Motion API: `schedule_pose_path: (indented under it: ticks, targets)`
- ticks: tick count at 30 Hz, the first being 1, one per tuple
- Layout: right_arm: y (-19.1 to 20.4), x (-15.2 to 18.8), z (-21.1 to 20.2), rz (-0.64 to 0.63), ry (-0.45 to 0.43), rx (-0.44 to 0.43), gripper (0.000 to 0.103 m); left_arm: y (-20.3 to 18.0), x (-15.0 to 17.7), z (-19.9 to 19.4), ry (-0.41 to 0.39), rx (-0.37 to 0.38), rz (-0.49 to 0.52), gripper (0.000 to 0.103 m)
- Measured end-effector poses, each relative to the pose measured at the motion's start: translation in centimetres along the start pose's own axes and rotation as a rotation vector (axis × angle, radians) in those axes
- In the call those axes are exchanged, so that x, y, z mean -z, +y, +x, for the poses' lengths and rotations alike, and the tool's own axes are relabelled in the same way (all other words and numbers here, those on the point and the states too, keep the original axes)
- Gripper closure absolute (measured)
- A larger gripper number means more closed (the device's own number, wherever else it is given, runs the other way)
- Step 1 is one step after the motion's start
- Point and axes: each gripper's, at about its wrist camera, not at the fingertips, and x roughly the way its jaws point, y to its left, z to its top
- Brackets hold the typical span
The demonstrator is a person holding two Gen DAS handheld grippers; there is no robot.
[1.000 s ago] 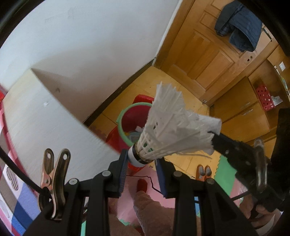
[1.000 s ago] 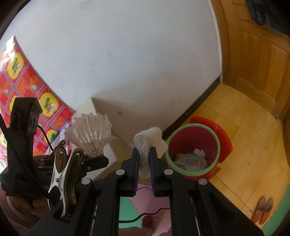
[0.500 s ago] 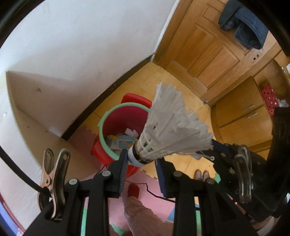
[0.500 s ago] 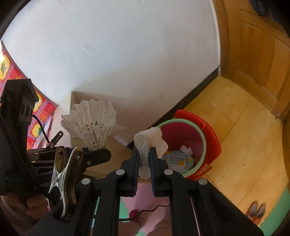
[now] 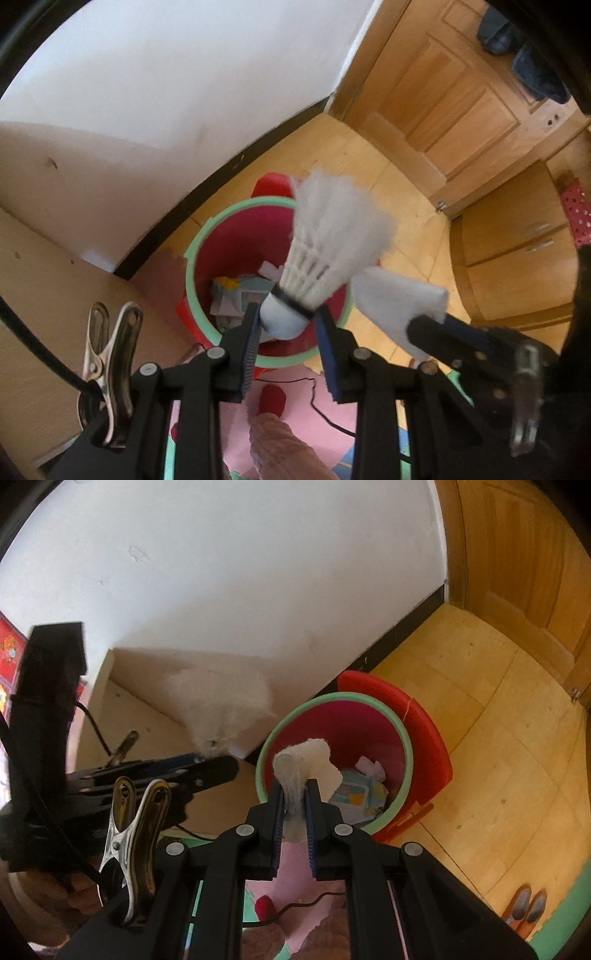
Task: Collect trash
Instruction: 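Lower both tools into the bucket and open them to drop the items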
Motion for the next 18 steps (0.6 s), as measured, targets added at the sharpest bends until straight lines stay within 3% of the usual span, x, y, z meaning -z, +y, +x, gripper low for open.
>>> schedule_pose_path:
  ticks: [9, 18]
  targets:
    - [-2.7, -0.3, 3.8, 0.032, 0.033, -0.003, 0.091, 0.8, -1.0, 6.0, 0.040, -0.034, -0.019, 0.073]
    - [-4.0, 0.2, 6.2, 0.043, 0.078, -0.004, 0.091, 1.5, -1.1, 6.6, 0.046, -0.062, -0.029, 0.072]
